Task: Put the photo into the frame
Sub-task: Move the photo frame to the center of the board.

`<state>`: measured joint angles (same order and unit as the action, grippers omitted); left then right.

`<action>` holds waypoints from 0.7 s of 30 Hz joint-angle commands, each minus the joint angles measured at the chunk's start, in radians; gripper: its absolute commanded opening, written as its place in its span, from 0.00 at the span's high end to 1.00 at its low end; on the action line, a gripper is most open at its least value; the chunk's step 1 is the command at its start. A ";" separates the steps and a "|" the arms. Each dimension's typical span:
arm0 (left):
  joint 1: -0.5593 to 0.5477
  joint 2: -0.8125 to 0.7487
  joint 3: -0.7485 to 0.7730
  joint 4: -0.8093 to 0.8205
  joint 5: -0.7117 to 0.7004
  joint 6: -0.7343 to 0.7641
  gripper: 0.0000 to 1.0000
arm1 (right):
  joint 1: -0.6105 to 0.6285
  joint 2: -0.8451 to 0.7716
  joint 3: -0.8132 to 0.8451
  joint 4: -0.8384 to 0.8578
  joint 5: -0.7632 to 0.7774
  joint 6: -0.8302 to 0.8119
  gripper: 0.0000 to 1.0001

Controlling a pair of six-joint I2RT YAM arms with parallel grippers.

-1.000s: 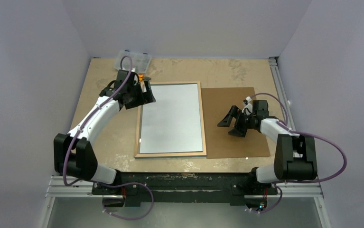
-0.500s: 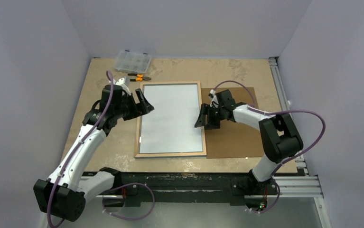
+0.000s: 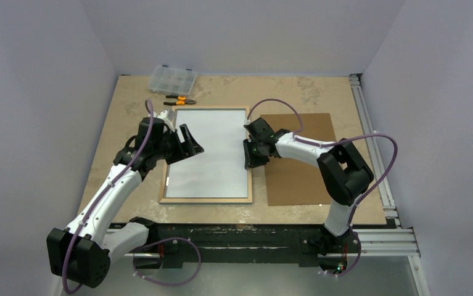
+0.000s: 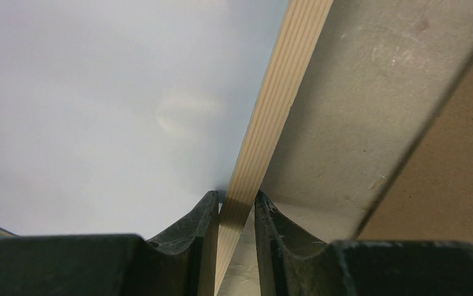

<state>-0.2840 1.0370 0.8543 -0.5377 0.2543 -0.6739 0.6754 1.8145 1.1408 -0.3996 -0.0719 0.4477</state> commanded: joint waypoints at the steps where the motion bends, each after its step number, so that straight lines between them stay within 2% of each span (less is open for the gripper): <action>1: -0.006 -0.016 -0.004 0.043 0.016 -0.019 0.27 | 0.064 0.063 0.017 -0.073 0.148 -0.048 0.82; 8: -0.006 -0.022 -0.010 0.039 0.018 -0.019 0.27 | 0.076 0.033 0.001 -0.061 0.157 -0.046 0.77; 12: -0.005 -0.033 -0.013 0.039 0.019 -0.022 0.25 | 0.076 -0.011 -0.022 -0.035 0.131 -0.038 0.56; 17: -0.007 -0.057 -0.020 0.028 0.004 -0.030 0.11 | 0.075 -0.090 -0.081 0.043 0.045 -0.006 0.26; 21: -0.009 -0.050 -0.028 0.030 0.024 -0.035 0.06 | 0.069 -0.163 -0.124 0.084 0.003 0.016 0.12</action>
<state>-0.2848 0.9947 0.8406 -0.5323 0.2584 -0.6960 0.7460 1.7267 1.0512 -0.3584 -0.0154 0.4374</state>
